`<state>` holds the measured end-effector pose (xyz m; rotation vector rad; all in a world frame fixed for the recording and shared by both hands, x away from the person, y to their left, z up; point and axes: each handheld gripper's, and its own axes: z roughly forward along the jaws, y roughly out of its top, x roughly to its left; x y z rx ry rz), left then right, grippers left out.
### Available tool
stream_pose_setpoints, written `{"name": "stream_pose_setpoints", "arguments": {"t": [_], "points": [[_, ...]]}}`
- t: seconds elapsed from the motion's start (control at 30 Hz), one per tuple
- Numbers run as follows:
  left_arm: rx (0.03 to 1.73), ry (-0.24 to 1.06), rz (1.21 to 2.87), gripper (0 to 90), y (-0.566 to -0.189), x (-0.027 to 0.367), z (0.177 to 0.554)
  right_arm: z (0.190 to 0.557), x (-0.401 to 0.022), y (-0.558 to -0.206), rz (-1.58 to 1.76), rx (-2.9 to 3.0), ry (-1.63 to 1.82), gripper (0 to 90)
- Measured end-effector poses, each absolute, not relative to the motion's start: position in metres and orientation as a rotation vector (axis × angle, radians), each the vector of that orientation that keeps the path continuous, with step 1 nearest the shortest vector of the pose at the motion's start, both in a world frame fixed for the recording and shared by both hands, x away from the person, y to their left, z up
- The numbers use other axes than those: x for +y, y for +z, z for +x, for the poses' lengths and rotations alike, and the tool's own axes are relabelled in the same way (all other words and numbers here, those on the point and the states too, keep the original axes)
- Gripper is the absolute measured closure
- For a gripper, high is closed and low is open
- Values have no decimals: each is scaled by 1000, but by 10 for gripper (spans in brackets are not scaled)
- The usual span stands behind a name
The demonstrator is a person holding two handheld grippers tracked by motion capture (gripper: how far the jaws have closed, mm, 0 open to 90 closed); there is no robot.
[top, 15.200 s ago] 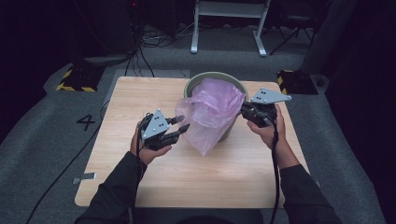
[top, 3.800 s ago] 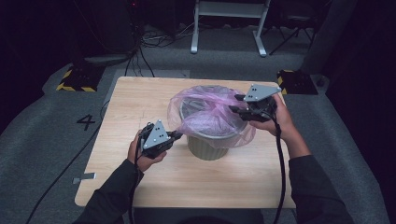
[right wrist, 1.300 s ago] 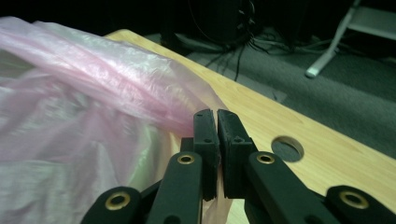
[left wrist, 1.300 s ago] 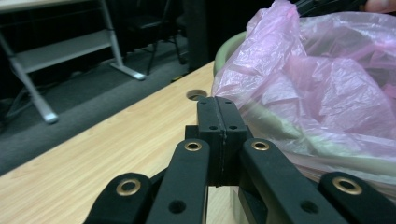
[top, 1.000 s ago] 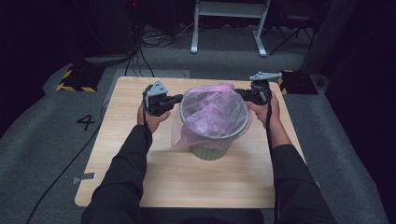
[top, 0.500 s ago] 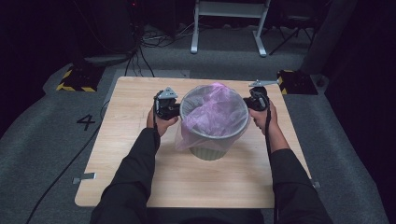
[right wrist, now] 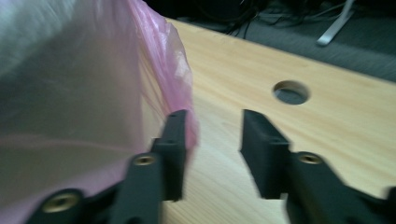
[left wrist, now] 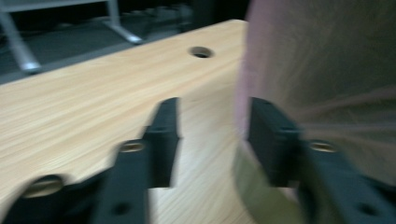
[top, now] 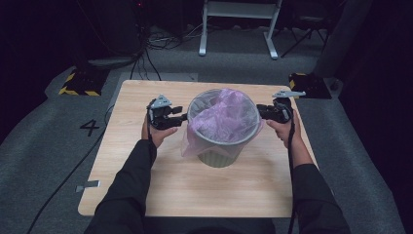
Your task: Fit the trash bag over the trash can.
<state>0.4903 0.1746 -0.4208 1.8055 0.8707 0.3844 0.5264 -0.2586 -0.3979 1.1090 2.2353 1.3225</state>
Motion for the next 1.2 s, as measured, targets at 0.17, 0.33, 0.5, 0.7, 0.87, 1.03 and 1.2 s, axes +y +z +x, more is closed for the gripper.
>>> {"name": "stream_pose_setpoints", "arguments": {"t": [0.17, 0.33, 0.5, 0.7, 0.87, 1.03, 1.2], "points": [[799, 416, 1810, 290, -405, 190, 467, 514, -278, -384, 1051, 2186, 1319, 431], [694, 404, 1868, 232, -400, 194, 438, 490, -290, -371, 894, 2235, 1270, 340], [607, 381, 1923, 193, -402, 189, 405, 459, -290, -372, 729, 2297, 1226, 295], [581, 334, 1963, 156, -416, 172, 387, 430, -268, -373, 543, 2315, 1154, 252], [581, 313, 1998, 158, -430, 158, 386, 436, -256, -375, 525, 2277, 1062, 242], [587, 363, 2021, 305, -434, 151, 387, 441, -245, -381, 478, 2250, 974, 439], [589, 418, 2028, 590, -433, 153, 390, 437, -246, -383, 450, 2193, 1048, 769]]}}
